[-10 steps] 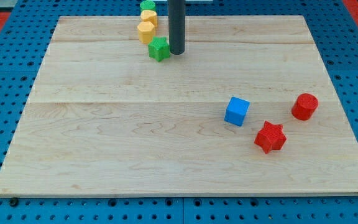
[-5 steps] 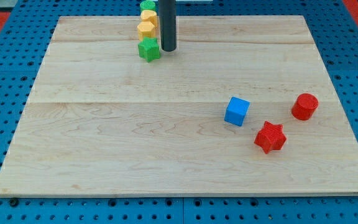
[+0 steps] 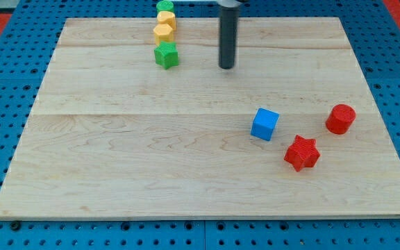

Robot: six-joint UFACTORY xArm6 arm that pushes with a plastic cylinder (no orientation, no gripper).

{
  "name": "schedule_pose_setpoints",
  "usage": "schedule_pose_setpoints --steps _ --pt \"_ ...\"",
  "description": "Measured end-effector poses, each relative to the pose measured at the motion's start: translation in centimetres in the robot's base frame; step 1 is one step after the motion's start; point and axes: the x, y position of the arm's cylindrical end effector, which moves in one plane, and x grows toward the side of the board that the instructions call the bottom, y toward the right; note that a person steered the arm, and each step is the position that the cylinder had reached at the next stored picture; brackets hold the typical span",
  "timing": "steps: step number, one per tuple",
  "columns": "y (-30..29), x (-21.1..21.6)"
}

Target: Drag the blue cube to the upwards of the board

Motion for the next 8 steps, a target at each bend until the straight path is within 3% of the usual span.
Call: schedule_pose_setpoints --steps 1,2,3,4,5,6,7,8 --pt "8.8 3.8" --pt "17.0 3.6" --pt "22.6 8.3" --pt "20.7 14.4" --pt "18.1 15.5" --pt "15.6 13.3" --pt "15.2 16.3" --pt "9.2 16.2"
